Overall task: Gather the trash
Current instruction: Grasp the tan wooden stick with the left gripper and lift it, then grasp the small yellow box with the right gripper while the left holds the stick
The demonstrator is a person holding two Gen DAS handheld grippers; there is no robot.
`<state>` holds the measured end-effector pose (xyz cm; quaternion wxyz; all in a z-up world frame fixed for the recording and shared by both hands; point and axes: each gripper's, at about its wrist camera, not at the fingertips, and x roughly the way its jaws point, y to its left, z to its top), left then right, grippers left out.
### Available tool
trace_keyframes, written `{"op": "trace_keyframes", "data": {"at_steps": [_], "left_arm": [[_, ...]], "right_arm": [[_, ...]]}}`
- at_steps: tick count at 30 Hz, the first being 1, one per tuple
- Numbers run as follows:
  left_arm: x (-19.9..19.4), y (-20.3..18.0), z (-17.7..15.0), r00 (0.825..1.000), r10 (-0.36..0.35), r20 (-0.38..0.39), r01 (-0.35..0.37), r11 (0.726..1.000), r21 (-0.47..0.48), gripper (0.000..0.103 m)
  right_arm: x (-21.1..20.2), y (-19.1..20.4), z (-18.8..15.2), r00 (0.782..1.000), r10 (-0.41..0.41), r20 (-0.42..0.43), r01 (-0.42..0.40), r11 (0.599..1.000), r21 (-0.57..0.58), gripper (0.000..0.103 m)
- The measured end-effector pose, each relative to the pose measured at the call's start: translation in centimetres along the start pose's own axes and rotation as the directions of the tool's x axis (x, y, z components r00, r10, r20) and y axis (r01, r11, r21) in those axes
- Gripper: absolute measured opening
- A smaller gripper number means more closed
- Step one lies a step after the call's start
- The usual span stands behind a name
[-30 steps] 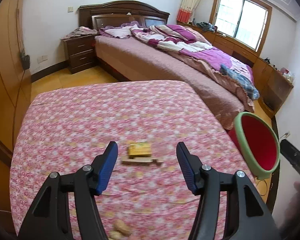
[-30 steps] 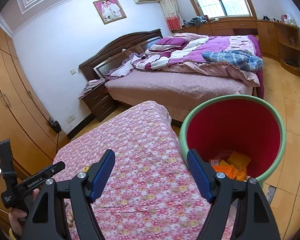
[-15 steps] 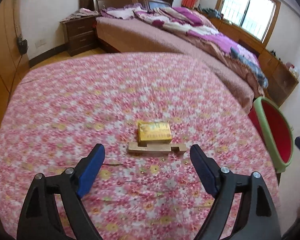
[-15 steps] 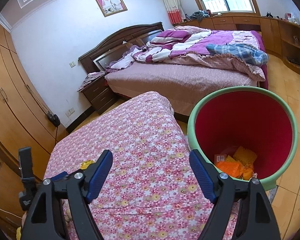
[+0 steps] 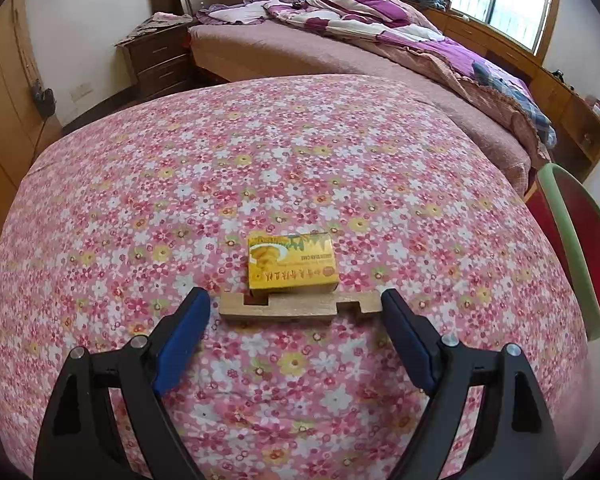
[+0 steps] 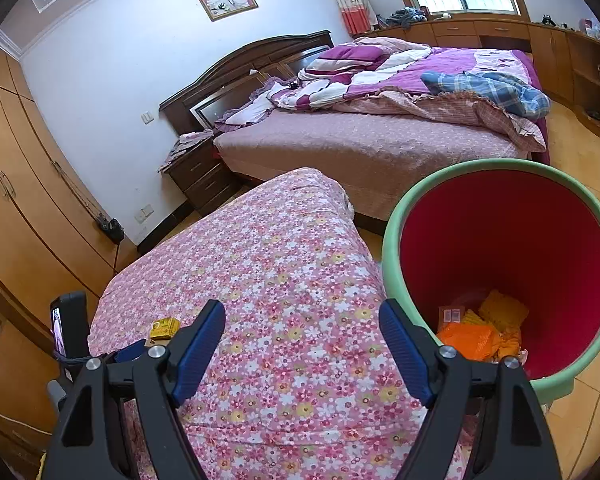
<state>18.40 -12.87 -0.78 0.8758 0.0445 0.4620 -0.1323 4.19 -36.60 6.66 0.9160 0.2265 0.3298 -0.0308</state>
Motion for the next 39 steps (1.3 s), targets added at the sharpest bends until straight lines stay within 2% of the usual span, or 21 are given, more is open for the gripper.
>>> {"op": "trace_keyframes", "data": {"at_steps": [1,2,7,12,18,22,26,34,39], "left_arm": [[0.0,0.0,-0.1,1.000,0.011,0.002,-0.011,1.000,0.009,0.083],[0.0,-0.3,0.0,1.000,0.019,0.008,-0.019,1.000,0.018,0.077],[-1.1,0.5,-0.3,1.000,-0.025,0.007,0.025,1.000,-0.009,0.077],[-4.0,3.4,-0.9,0.998,-0.033,0.059,0.037,0.997,-0.068,0.077],[-6.8,7.8,-0.2,0.993,0.016,0.113,-0.001,0.990,-0.138,0.077],[-8.0,11.6,0.4,0.987,0.084,0.140,-0.057,0.980,-0.189,0.077],[-7.8,14.9,0.0,0.984,0.127,0.128,-0.095,0.969,-0.230,0.077],[-6.1,18.9,-2.9,0.986,0.128,0.108,-0.087,0.942,-0.324,0.077],[-6.0,19.1,-3.5,0.983,0.133,0.126,-0.083,0.937,-0.338,0.077]], "right_arm": [[-0.1,0.1,0.0,1.000,0.000,-0.001,0.000,1.000,-0.001,0.081],[-0.1,0.2,0.0,1.000,-0.001,0.000,0.001,1.000,-0.004,0.081],[-0.7,1.1,-0.2,1.000,0.001,0.002,-0.001,1.000,-0.019,0.081],[-1.0,3.0,-0.5,1.000,0.014,0.002,-0.014,0.999,-0.052,0.081],[-0.1,6.0,-1.0,1.000,0.017,-0.019,-0.019,0.995,-0.096,0.081],[1.3,8.0,-1.5,0.997,0.029,-0.072,-0.036,0.995,-0.096,0.081],[3.2,10.5,-2.3,0.994,0.025,-0.109,-0.039,0.991,-0.128,0.081],[8.4,14.7,-4.4,0.983,0.005,-0.184,-0.037,0.985,-0.168,0.081],[12.3,16.6,-5.6,0.971,-0.027,-0.236,-0.019,0.981,-0.191,0.081]]}}
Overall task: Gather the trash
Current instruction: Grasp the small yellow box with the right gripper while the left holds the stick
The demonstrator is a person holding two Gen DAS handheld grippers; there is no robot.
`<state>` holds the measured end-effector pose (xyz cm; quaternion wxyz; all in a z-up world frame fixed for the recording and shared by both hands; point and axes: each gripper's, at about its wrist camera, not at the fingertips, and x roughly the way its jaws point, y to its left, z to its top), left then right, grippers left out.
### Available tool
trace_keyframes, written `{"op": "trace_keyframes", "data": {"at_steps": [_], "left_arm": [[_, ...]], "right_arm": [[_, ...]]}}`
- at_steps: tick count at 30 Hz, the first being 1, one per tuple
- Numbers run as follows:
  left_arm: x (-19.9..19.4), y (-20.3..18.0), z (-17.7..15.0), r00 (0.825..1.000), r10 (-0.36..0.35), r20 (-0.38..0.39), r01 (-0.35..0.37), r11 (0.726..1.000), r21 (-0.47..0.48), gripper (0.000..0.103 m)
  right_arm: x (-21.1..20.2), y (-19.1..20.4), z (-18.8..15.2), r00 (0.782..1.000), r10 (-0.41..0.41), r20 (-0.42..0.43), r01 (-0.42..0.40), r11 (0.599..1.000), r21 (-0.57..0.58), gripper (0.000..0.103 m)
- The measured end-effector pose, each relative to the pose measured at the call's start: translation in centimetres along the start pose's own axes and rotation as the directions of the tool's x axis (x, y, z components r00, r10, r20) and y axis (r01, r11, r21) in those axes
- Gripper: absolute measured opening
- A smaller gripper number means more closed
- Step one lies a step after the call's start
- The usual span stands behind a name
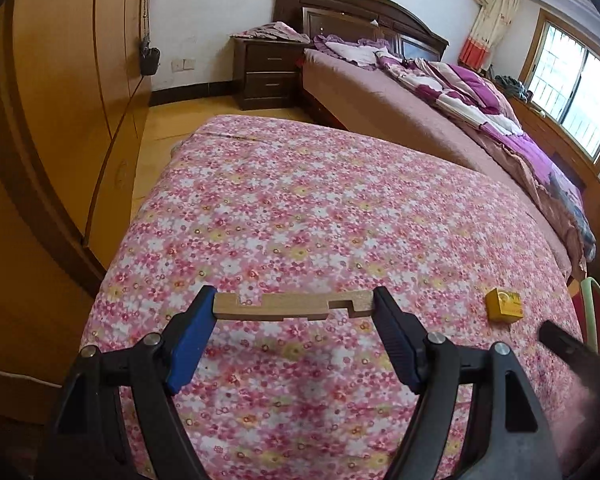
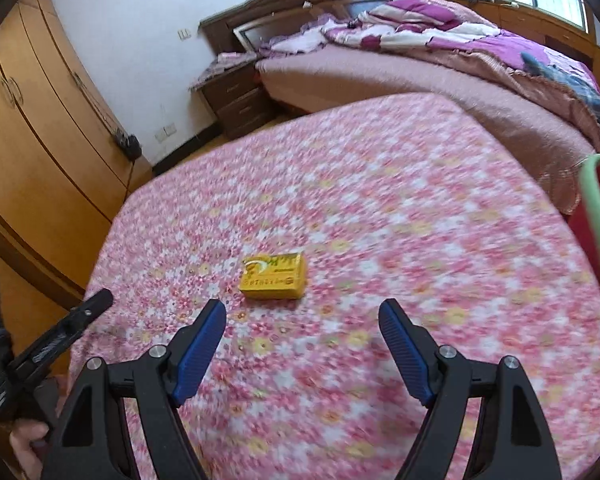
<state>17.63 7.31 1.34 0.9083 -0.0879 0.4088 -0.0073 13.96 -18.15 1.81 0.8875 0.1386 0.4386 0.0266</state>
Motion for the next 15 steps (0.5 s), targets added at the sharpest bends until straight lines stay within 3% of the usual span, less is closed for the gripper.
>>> {"op": "trace_keyframes", "data": {"at_steps": [3,8,10,15], "left_arm": [[-0.1,-0.1,0.0,1.000,-0.017,0.008,0.017,1.000,0.002,0.077],[0.1,-0.4,0.1,0.999,-0.027,0.023,0.027,1.000,0.005,0.077],[0.3,-0.2,0.1,0.999,-0.043,0.014,0.043,0.999,-0.003,0.077],[0.1,-0.3,0.0,0.998,-0.055,0.012,0.055,0.998,-0.001,0.077]], "right_arm": [[1.4,0.7,0.1,1.000,-0.017,-0.003,0.016,1.000,-0.015,0.079],[3.0,1.9,0.8,0.998,-0.067,0.015,0.068,0.995,-0.071,0.064],[3.3,2.3,0.9,0.995,-0.099,0.025,0.101,0.990,-0.099,0.045],[2.7,1.7,0.9,0.999,-0.036,0.001,0.036,0.996,-0.082,0.045]]}}
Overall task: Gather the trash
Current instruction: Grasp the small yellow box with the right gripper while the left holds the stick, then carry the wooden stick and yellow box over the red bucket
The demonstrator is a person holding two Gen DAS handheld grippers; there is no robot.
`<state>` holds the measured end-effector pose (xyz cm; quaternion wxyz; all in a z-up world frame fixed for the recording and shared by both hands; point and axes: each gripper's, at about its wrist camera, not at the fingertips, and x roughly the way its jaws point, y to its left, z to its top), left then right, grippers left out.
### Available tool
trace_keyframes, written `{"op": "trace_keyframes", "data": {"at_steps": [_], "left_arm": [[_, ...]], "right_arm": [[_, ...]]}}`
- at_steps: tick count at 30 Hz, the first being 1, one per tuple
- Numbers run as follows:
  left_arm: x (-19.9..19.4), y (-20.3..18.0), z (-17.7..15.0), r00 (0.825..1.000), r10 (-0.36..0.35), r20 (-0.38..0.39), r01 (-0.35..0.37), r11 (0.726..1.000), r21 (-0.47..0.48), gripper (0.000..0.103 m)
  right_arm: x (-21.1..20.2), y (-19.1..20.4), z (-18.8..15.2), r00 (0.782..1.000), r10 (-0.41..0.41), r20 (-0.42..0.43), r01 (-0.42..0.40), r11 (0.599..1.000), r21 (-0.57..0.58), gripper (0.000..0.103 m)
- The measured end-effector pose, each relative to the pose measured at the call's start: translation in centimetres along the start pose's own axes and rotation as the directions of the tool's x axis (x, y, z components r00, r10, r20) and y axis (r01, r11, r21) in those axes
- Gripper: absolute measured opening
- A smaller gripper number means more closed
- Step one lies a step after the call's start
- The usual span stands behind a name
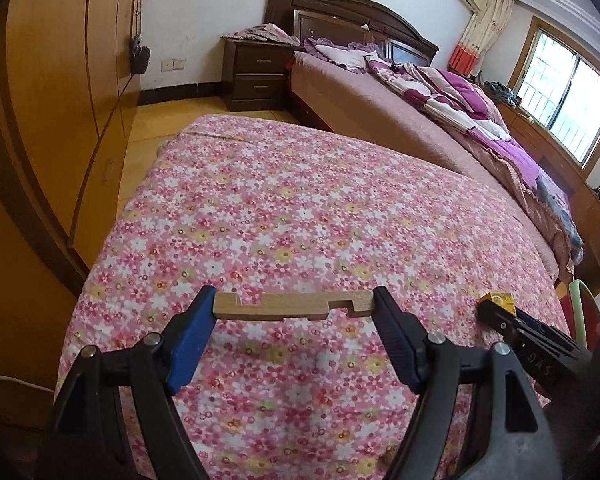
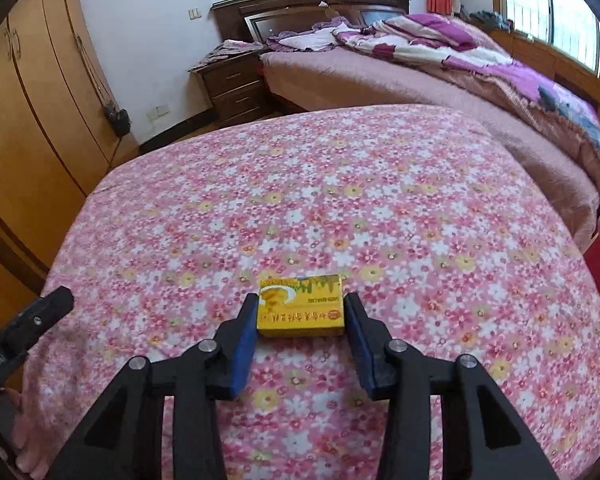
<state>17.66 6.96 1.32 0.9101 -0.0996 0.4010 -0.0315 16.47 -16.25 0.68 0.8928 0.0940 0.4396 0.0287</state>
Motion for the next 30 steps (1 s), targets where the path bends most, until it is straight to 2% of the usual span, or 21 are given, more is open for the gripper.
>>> {"op": "trace_keyframes", "data": {"at_steps": [10,17,25,30], "left_arm": [[-3.4,-2.3,-0.6,0.998,-0.053,0.037,0.051,0.998,0.033,0.077],[-5.8,-5.5,-1.8,0.993,-0.107,0.049,0.103,0.992,0.073,0.077],[-7.5,-10.2,-2.6,0.978,-0.206,0.020,0.202,0.971,0.126,0.077],[-8.0,-13.7,-3.1,0.968,-0.250,0.000,0.246,0.953,0.176,0.077]], "right_arm": [[-6.3,-1.6,-1.9,0.995,0.070,0.073,-0.072,0.997,0.024,0.045],[-11.7,-4.4,-3.7,0.986,0.076,0.151,-0.085,0.995,0.055,0.045],[-16.8,-8.9,-5.2,0.971,0.031,0.236,-0.058,0.993,0.107,0.045],[-19.2,-12.3,-6.2,0.959,-0.026,0.281,-0.023,0.985,0.169,0.045]]}}
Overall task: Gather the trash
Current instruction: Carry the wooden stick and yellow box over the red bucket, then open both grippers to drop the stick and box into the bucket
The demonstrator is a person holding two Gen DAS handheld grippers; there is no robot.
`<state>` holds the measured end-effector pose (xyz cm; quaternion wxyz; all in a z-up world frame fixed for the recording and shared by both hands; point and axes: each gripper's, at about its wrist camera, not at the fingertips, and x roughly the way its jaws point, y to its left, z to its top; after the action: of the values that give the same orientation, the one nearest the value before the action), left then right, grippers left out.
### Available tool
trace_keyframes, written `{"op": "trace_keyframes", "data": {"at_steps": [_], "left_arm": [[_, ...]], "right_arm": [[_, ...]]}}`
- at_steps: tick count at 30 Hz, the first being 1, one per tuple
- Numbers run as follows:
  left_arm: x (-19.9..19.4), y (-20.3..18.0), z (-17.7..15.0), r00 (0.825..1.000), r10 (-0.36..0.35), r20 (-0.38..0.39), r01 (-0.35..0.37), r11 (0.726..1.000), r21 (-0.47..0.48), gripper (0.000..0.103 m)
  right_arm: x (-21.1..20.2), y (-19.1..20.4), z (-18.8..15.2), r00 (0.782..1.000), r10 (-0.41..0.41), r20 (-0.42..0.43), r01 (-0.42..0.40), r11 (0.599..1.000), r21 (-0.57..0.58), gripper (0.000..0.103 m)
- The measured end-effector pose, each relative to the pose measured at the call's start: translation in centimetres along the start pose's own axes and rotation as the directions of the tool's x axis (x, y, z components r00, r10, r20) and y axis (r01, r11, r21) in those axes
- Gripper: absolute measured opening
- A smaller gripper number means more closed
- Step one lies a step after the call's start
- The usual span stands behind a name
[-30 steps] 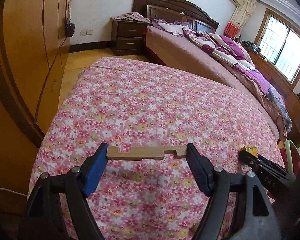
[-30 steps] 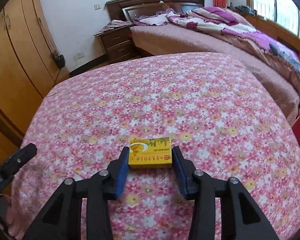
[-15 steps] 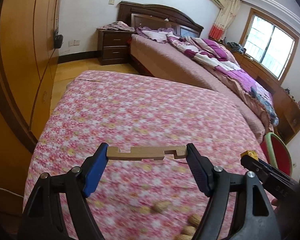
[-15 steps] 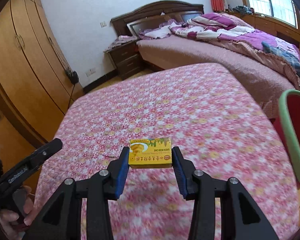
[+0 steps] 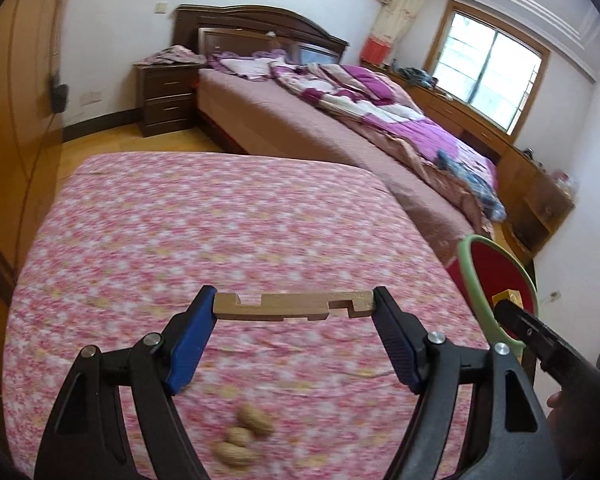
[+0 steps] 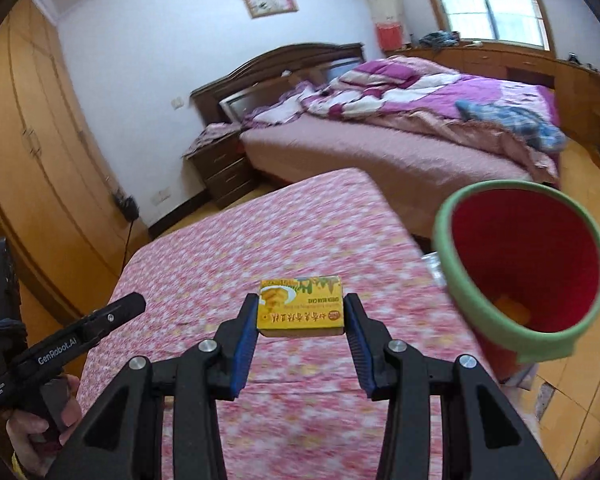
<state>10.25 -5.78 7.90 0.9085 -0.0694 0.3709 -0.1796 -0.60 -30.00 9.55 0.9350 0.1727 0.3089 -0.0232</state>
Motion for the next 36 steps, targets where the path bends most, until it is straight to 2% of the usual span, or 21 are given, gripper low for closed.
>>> {"op": "trace_keyframes", "data": {"at_steps": [11,20,31,36], "left_arm": [[2.3,-8.4,0.8,0.998,-0.062,-0.031,0.066,0.988,0.142,0.077],[4.3,-13.8,1.2,0.993,-0.111,-0.050,0.120,0.970,0.210,0.077],[7.5,-19.0,1.2,0.984,-0.157,-0.086,0.175,0.945,0.277,0.077],[8.7,-21.4,0.9,0.977,-0.195,-0.089,0.213,0.924,0.318,0.077]], "right_arm": [[-3.0,-8.7,0.8,0.991,-0.111,0.069,0.100,0.985,0.143,0.045],[-2.8,-14.8,0.6,0.981,-0.184,0.065,0.163,0.957,0.242,0.045],[-0.8,-19.7,1.3,0.982,-0.180,0.065,0.153,0.943,0.296,0.049],[-1.5,-20.7,1.4,0.976,-0.194,0.094,0.157,0.939,0.306,0.052]]}}
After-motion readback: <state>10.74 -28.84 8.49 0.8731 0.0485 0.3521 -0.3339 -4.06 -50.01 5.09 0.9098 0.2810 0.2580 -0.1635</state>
